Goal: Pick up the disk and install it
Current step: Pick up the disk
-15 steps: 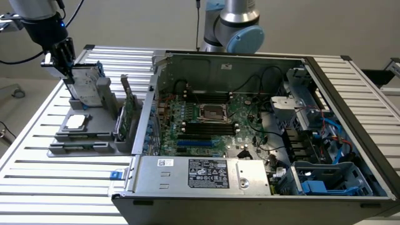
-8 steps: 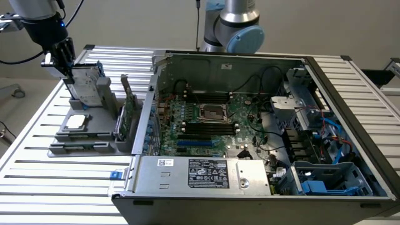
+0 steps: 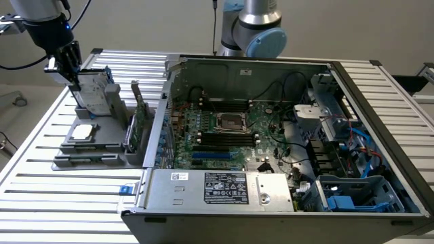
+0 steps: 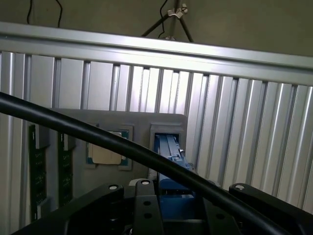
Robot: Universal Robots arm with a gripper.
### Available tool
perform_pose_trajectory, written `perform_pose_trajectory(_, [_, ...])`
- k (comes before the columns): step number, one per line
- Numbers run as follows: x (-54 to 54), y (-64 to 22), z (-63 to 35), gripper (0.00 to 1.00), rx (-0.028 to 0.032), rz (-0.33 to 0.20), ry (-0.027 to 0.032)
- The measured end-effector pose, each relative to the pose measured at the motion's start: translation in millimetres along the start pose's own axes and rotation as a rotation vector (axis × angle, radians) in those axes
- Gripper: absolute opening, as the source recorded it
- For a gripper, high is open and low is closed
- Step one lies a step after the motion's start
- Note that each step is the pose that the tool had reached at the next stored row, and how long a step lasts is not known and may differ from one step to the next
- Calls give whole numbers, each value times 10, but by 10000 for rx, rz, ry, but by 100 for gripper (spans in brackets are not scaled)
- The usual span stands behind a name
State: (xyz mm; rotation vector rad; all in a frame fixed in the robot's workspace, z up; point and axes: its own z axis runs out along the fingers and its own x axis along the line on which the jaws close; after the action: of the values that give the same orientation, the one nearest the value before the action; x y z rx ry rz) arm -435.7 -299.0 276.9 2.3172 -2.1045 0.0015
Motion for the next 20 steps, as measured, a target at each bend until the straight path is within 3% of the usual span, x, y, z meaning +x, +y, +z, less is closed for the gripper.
perform_pose_trajectory(20, [-1,1,-7,33,-2,143,-1])
